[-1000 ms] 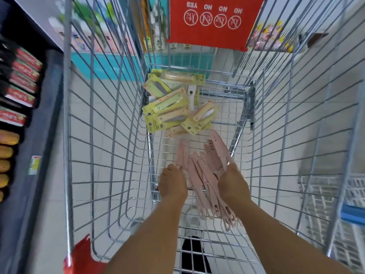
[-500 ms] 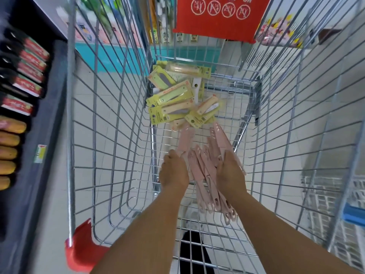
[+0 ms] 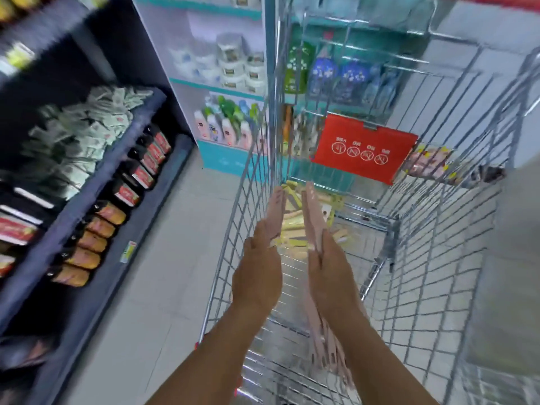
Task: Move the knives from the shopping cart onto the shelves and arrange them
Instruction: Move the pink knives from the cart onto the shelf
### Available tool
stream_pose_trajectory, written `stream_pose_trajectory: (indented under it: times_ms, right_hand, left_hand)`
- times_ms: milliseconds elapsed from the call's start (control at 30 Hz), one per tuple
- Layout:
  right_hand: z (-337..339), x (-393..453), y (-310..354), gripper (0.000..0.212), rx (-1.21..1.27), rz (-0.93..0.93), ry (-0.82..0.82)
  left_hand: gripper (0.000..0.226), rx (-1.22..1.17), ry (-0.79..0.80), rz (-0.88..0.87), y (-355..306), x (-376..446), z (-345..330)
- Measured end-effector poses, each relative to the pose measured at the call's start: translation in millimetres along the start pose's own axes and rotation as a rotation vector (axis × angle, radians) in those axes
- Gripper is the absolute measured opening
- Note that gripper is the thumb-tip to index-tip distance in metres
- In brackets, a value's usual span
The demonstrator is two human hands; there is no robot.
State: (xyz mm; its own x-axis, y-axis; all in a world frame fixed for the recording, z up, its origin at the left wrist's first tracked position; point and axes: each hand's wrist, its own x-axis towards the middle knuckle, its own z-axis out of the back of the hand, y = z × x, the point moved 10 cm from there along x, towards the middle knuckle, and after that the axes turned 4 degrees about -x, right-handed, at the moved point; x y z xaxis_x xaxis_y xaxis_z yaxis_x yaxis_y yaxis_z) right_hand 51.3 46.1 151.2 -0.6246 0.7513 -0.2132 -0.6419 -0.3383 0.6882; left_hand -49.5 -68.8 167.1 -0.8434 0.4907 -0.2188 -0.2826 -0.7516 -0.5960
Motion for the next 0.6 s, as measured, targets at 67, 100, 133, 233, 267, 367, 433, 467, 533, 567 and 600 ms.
stream_pose_trajectory:
  times_ms: [67,100,133,233,267,367,433,467,533,567,600]
  right_hand:
    - [9.2,-6.0,50.9,0.047,-0.023,0.098,-0.016]
    - [12.8,-7.7,70.5,0.047,-0.032,0.129,-0.031]
    - [15.1,-8.5,84.0,0.047,-0.038,0.137,-0.035]
    - [12.2,-24.2,156.3,0.042,-0.047,0.238,-0.037]
    - [9.3,-32.3,182.4,0.039,-0.056,0.285,-0.035]
    - [-2.0,-60.8,263.8,0.039,-0.055,0.438,-0.041]
    - [-15.5,-80.3,311.7,0.044,-0.054,0.490,-0.025]
    - [-23.1,-91.2,334.8,0.045,-0.050,0.512,-0.016]
    - [-40.3,-113.3,380.2,0.041,-0.028,0.571,0.001]
    - [-49.0,-125.4,402.4,0.036,-0.014,0.600,0.008]
    - [-58.3,-137.3,423.3,0.032,-0.009,0.621,0.019]
  left_hand:
    - [0.052,-0.024,-0.067,-0.056,-1.6,-3.1,42.3]
    - [0.054,-0.031,-0.059,-0.075,-3.6,-5.3,58.3]
    - [0.056,0.024,-0.102,-0.126,-6.0,-6.0,70.9]
    - [0.056,-0.016,-0.202,-0.090,-0.1,-14.4,151.6]
    - [0.056,-0.025,-0.237,-0.085,3.3,-19.8,177.5]
    - [0.056,-0.048,-0.381,-0.129,22.0,-37.5,256.4]
    - [0.054,-0.052,-0.461,-0.128,40.9,-51.0,307.3]
    - [0.055,-0.050,-0.495,-0.118,52.7,-58.2,331.2]
    - [0.055,-0.079,-0.551,-0.121,75.7,-73.9,376.9]
    - [0.053,-0.098,-0.579,-0.126,88.3,-82.2,398.4]
    - [0.050,-0.107,-0.615,-0.134,100.1,-91.3,419.8]
